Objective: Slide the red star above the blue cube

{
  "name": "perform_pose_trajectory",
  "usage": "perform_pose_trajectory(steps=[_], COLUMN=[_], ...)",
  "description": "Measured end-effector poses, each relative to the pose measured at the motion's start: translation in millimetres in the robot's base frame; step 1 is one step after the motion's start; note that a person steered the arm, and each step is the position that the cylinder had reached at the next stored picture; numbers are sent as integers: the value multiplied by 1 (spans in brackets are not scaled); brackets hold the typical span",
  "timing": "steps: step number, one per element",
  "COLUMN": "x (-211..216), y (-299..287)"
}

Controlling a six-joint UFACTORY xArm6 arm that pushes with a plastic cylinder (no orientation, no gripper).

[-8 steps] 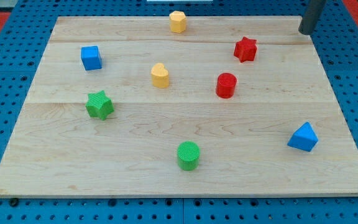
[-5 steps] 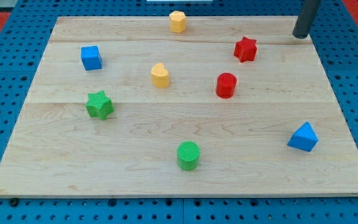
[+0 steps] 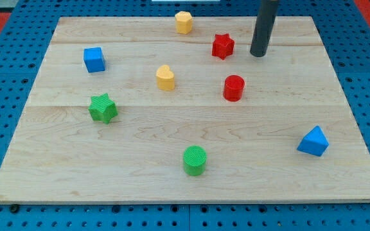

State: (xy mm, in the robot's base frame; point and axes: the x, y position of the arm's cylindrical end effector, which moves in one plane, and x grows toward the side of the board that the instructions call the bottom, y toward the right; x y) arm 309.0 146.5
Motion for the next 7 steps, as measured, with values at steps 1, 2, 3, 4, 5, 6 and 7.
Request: perform_pose_trajectory(steps=[1,2,3,4,5,6,7], x=[-18,-30,-9,-8,16,40,22], y=[-1,-25,-70,-129,-157,-163,-174])
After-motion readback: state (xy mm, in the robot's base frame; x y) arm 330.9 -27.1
